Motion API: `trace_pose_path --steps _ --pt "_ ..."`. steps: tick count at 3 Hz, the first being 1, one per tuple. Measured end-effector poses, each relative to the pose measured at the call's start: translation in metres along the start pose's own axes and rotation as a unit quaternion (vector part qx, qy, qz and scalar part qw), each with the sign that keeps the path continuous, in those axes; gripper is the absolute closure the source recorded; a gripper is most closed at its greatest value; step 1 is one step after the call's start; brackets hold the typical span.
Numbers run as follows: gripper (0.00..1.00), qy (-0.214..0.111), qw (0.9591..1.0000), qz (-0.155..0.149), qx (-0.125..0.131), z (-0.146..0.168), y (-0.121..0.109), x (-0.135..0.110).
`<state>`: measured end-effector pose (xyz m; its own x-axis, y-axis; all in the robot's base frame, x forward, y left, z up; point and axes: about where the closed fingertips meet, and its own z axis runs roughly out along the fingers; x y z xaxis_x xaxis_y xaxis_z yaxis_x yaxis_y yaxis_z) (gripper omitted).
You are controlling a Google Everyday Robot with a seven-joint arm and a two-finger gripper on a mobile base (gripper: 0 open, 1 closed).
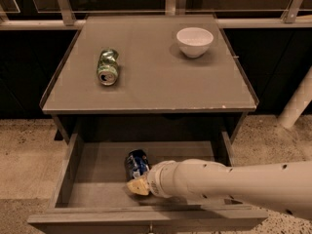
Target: Pick pepsi can from top drawer and place on counter
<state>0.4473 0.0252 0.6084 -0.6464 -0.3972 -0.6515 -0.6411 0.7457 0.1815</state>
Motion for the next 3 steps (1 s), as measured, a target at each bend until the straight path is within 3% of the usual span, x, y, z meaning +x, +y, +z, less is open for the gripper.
trace_pose_path --steps 2,3 --pt "0.88 0.000 1.0000 0.000 0.000 0.0000 0.0000 0.0000" --pt "1.00 0.000 1.0000 0.000 0.000 0.0000 0.0000 0.0000"
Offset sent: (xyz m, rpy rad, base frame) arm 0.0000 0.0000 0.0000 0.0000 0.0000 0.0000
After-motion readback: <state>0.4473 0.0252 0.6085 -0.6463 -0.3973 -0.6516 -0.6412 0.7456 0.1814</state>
